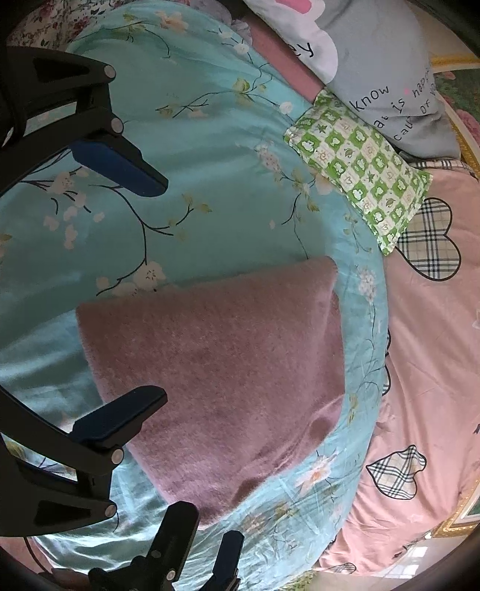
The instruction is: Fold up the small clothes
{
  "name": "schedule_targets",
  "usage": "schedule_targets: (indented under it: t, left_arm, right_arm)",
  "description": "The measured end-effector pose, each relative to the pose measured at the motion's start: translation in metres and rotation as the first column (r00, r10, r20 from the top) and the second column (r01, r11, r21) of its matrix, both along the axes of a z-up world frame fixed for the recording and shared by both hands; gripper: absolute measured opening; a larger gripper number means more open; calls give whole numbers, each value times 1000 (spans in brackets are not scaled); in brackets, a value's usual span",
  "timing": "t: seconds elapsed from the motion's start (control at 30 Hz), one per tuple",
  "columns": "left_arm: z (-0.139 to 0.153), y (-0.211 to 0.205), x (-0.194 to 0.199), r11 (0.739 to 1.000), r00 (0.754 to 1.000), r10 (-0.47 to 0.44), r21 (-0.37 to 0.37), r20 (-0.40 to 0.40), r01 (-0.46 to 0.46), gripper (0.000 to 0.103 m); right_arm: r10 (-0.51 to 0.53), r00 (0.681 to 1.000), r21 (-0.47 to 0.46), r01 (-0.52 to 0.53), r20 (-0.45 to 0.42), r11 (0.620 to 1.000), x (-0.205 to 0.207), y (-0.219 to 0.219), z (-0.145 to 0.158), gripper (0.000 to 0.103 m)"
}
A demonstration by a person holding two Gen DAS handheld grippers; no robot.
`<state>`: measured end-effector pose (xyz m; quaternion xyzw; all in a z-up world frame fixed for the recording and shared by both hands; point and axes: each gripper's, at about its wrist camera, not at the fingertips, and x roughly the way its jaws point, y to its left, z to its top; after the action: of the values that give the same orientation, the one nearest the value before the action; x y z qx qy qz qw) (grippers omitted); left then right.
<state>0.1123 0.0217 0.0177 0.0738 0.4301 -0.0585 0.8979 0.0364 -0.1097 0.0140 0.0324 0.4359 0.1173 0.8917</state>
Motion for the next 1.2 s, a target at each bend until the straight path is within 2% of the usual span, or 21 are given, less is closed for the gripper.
schedule_targets:
  t: [1.2]
  left_arm:
    - [-1, 0, 9, 1000, 1000, -4, -7, -17, 3, 102]
  right_arm:
    - [-5, 1000, 20, 5, -11, 1000, 2, -6, -1, 103]
